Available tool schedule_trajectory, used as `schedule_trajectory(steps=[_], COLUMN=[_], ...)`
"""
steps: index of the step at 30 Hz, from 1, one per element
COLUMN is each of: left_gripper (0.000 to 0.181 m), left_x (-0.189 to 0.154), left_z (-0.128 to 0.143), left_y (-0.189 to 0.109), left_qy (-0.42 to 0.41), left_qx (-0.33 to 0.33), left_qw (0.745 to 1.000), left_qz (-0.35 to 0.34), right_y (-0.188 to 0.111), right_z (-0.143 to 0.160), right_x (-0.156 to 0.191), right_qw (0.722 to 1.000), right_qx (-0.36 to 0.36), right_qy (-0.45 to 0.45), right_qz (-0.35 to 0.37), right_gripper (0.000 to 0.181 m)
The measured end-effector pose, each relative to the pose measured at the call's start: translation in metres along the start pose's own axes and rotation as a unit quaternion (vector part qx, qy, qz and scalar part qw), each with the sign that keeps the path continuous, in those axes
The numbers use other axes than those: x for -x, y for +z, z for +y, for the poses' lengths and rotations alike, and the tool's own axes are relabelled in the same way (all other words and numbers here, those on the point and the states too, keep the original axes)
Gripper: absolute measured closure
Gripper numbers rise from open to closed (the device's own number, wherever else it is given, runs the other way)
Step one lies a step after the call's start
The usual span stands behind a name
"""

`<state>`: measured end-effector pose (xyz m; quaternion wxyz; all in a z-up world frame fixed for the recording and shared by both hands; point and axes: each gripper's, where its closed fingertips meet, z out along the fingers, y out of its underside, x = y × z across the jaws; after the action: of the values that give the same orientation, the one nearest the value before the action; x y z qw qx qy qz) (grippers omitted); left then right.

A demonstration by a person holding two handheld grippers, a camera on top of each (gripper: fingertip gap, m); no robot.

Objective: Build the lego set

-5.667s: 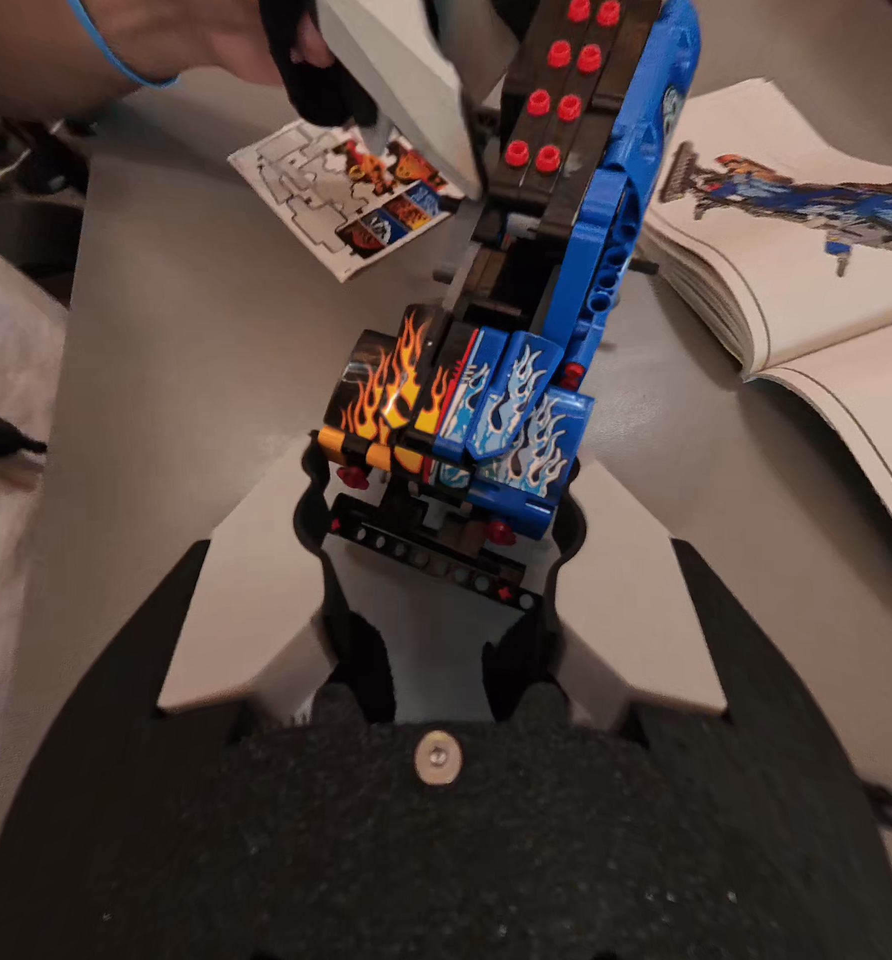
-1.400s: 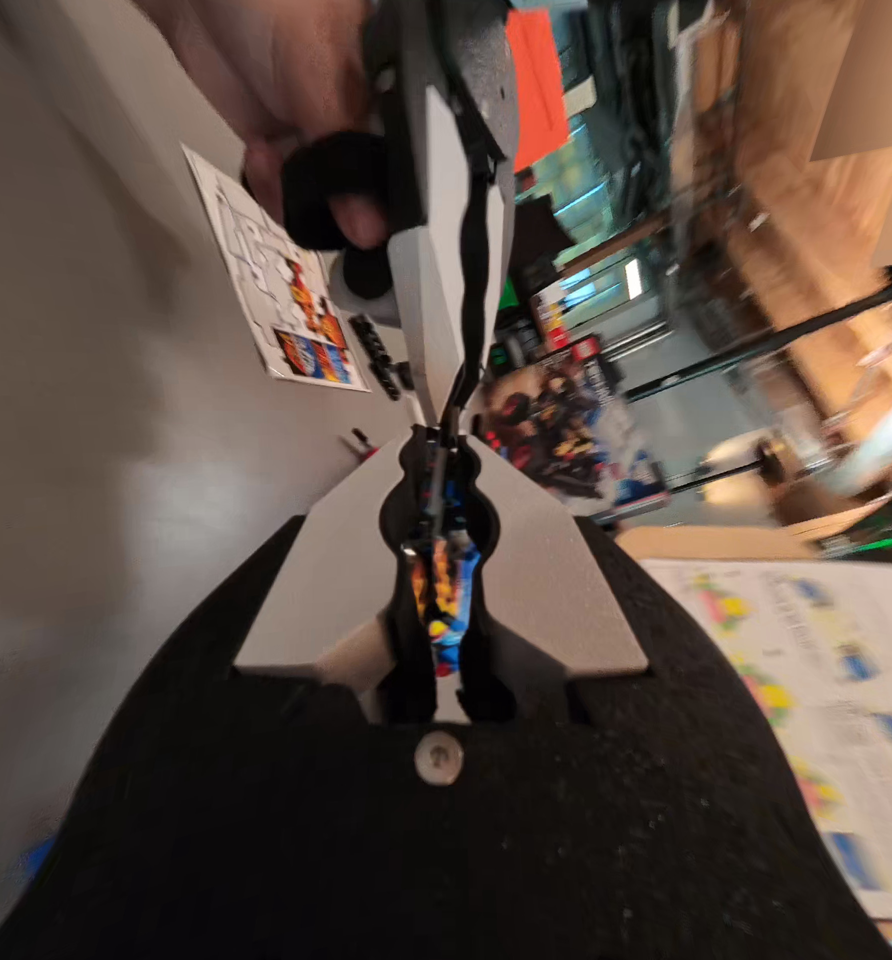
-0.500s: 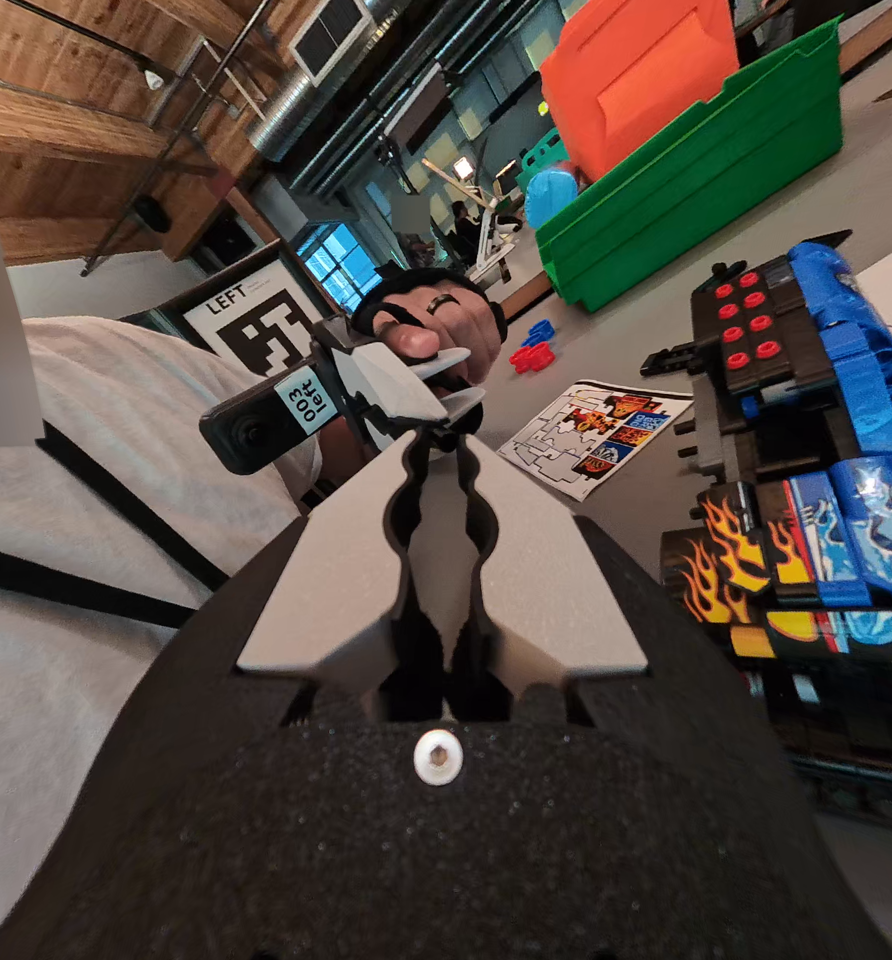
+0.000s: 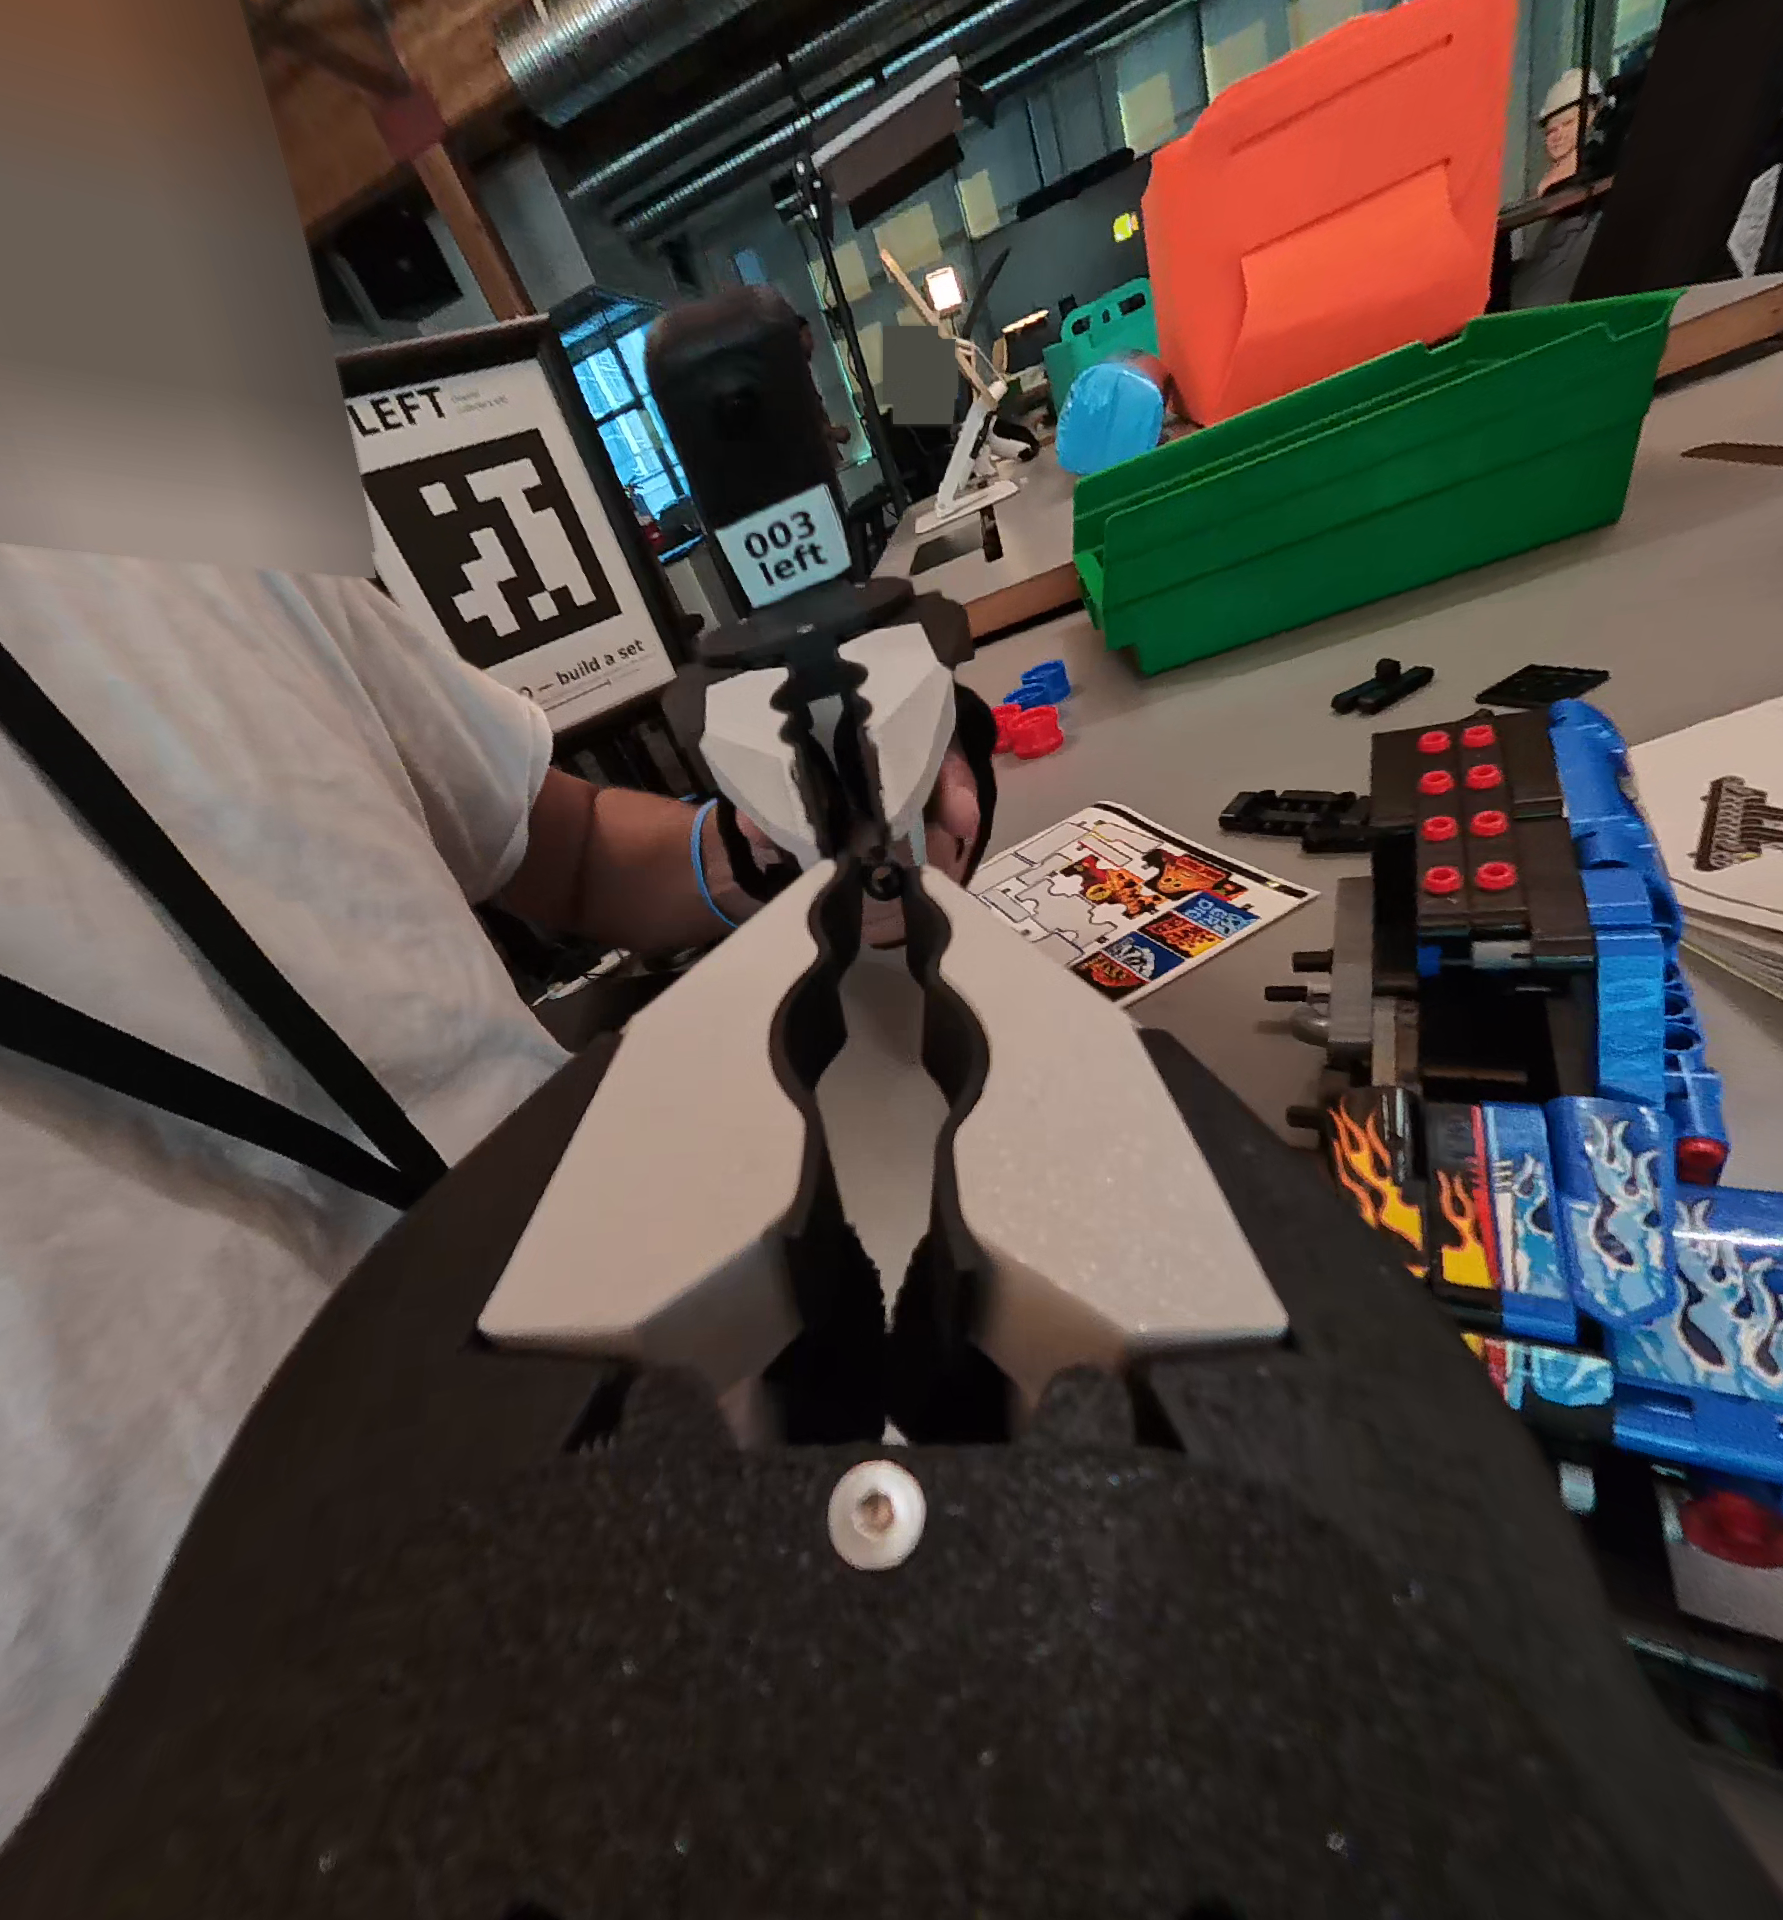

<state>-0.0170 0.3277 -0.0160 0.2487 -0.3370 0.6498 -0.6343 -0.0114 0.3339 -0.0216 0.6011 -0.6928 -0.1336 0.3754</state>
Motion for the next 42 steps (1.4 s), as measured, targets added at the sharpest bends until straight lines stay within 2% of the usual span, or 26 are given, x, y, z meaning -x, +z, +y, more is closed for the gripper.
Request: schedule_trajectory(steps=[7,11,13,15,21,32,39,42], left_gripper=[0.175,0.176,0.176,0.176,0.176,0.174,0.177,0.177], left_x=[0.0,0.002,0.001,0.0,-0.001,-0.002,0.002,0.006], left_z=[-0.008,-0.003,-0.004,-0.003,0.002,0.003,0.006,0.005], left_y=[0.004,0.005,0.005,0.005,0.007,0.006,0.007,0.005], left_qy=[0.076,0.12,0.16,0.204,0.299,0.301,0.308,0.306], left_qx=[-0.013,0.006,0.015,0.03,0.067,0.052,0.06,0.062], left_qw=[0.996,0.991,0.984,0.975,0.946,0.947,0.943,0.943], left_qz=[-0.045,-0.059,-0.071,-0.084,-0.109,-0.098,-0.107,-0.117], right_y=[0.004,0.003,0.001,0.001,0.002,0.003,0.004,0.0], right_z=[-0.006,-0.003,-0.006,-0.002,0.003,-0.001,0.0,-0.003], right_x=[0.008,0.006,0.009,0.009,0.009,0.018,0.013,0.011], right_qw=[0.998,0.995,0.986,0.979,0.976,0.964,0.966,0.964], right_qx=[-0.031,-0.032,-0.047,-0.041,-0.035,-0.046,-0.037,-0.044], right_qy=[0.039,0.088,0.14,0.177,0.192,0.224,0.223,0.23], right_qz=[-0.036,-0.044,-0.077,-0.092,-0.092,-0.135,-0.126,-0.127], right_gripper=[0.174,0.173,0.165,0.167,0.175,0.175,0.175,0.165])
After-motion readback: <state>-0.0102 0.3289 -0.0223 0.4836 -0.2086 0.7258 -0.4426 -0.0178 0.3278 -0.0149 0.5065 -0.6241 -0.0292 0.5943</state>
